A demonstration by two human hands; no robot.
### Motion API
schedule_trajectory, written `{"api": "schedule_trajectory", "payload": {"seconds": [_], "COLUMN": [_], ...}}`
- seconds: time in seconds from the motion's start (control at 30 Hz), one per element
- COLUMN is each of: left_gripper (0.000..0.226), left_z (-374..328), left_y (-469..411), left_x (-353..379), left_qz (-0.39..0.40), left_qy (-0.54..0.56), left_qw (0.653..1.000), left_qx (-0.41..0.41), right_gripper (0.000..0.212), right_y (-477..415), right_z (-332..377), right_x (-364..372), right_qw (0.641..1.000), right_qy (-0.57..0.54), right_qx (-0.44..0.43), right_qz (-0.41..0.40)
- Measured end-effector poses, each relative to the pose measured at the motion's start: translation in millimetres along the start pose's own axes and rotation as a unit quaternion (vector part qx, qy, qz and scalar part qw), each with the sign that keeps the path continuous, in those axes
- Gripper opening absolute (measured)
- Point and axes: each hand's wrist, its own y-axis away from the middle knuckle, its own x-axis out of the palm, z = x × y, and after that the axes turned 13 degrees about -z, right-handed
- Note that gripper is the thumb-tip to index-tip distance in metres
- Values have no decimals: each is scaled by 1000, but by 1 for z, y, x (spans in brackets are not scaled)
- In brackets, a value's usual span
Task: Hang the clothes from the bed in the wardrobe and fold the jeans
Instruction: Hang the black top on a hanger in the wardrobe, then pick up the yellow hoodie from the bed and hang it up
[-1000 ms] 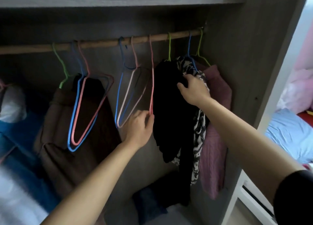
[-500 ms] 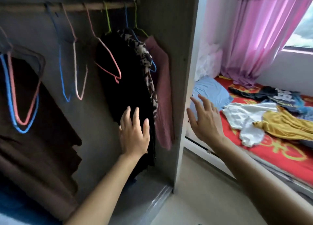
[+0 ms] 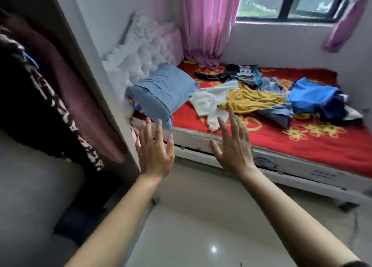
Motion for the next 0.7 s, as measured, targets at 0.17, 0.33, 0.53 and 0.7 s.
{"api": "schedule_trajectory", "payload": {"seconds": [0.17, 0.33, 0.53, 0.7], "left_gripper": [67, 71, 67, 69], "left_z": [-98, -150, -163, -167], "left_y": [18, 25, -17, -75], "left_x": [95, 162, 254, 369], "left_qz": [106, 199, 230, 251], "left_qy": [-4, -25, -37, -3], "left_qw": [993, 975, 965, 962], "left_qx": [53, 91, 120, 106], "right_gripper": [81, 82, 83, 85], "right_y": [28, 46, 4, -58], "right_z": [-134, -229, -300, -349], "right_x": [-4, 2, 54, 122], "right_qw": [994, 976, 963, 958], "right_qy": [58, 102, 112, 113], "right_qx": [73, 162, 199, 207], "right_qz": [49, 107, 144, 164]}}
